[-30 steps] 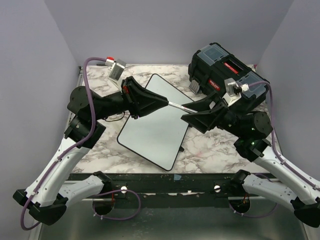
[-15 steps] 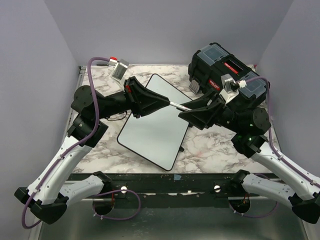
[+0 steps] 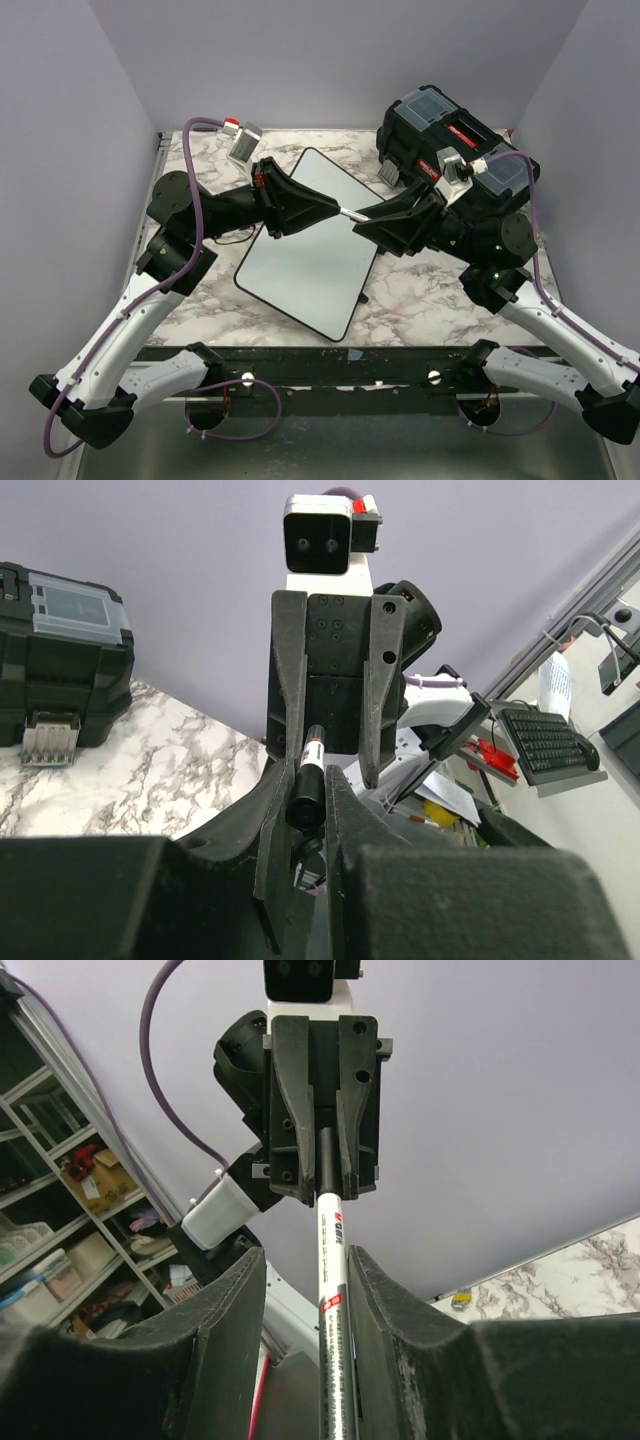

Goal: Write a sentence on the whiteboard
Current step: Open the whiteboard marker at the center of the board.

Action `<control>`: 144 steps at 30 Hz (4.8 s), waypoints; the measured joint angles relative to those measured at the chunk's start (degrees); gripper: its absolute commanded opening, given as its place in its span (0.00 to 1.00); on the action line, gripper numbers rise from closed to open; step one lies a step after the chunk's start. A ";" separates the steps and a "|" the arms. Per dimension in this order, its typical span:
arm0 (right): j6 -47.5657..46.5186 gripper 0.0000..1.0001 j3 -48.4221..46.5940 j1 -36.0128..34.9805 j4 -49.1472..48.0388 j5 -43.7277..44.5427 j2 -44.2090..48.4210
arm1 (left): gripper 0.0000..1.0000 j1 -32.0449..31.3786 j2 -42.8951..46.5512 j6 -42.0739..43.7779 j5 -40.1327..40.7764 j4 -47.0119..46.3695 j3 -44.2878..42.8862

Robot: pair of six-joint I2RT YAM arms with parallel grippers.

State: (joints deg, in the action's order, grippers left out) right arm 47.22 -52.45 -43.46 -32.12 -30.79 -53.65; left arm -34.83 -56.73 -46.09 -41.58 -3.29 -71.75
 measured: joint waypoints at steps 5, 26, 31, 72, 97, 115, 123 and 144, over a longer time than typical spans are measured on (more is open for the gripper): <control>0.72 0.38 0.00 0.00 -0.44 0.00 -0.11 | 0.00 0.00 0.50 0.74 0.02 1.03 0.42; 1.42 0.39 0.00 0.02 -1.29 -0.02 -1.60 | 0.00 0.00 1.05 1.03 1.33 1.25 1.33; 1.42 0.39 0.00 0.00 -1.36 -0.02 -1.73 | 0.00 0.00 1.70 0.98 2.43 1.05 2.03; 1.84 0.39 0.00 0.04 -1.64 0.33 -2.95 | 0.00 0.00 1.57 0.02 5.55 -1.27 3.58; 2.14 0.36 0.00 0.07 -2.21 0.31 -3.45 | 0.00 0.22 3.08 0.90 5.55 -0.98 4.94; 2.99 0.25 0.00 0.07 -3.10 0.31 -4.00 | 0.00 0.22 4.48 0.87 6.05 -1.42 6.34; 3.74 0.22 0.02 0.07 -3.93 0.28 -4.42 | 0.00 0.22 4.83 0.85 6.05 -1.73 6.64; 4.44 0.22 0.96 0.07 -5.09 0.33 -4.44 | 0.00 0.20 5.73 0.87 6.29 -1.77 7.82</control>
State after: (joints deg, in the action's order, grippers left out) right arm 51.66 -51.48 -43.40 -37.21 -30.46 -58.08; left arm -34.63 -51.00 -45.21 -35.29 -5.06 -63.92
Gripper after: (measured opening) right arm 0.232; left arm 0.158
